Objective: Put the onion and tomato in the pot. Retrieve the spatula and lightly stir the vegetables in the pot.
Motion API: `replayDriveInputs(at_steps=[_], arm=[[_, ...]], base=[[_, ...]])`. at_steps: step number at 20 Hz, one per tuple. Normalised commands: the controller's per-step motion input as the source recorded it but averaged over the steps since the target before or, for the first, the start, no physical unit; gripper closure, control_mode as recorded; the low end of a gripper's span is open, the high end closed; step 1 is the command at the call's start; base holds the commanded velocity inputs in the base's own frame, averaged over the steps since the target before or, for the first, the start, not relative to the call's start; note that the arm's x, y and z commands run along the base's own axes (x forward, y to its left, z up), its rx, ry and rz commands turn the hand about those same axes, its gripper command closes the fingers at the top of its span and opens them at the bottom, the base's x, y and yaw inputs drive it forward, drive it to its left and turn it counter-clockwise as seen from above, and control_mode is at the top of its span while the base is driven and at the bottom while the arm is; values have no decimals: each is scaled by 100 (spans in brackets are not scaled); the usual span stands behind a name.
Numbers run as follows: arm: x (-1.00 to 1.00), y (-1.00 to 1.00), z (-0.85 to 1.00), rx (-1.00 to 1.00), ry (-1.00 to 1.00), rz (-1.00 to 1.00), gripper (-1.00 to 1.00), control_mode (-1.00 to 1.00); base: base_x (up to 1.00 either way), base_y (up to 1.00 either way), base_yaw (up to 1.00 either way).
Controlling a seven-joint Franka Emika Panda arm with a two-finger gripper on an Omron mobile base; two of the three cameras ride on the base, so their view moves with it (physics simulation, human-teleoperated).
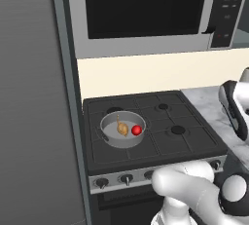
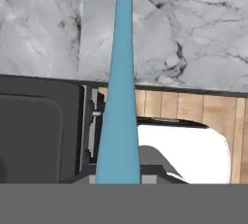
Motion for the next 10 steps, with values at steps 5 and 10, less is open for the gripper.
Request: replayDriveInputs(at_steps=[5, 10], arm=[[0, 50, 34, 0, -3, 81, 100, -100], [0, 41, 23, 0, 0, 92, 100, -100]], base=[[0, 0, 0], [0, 0, 0]])
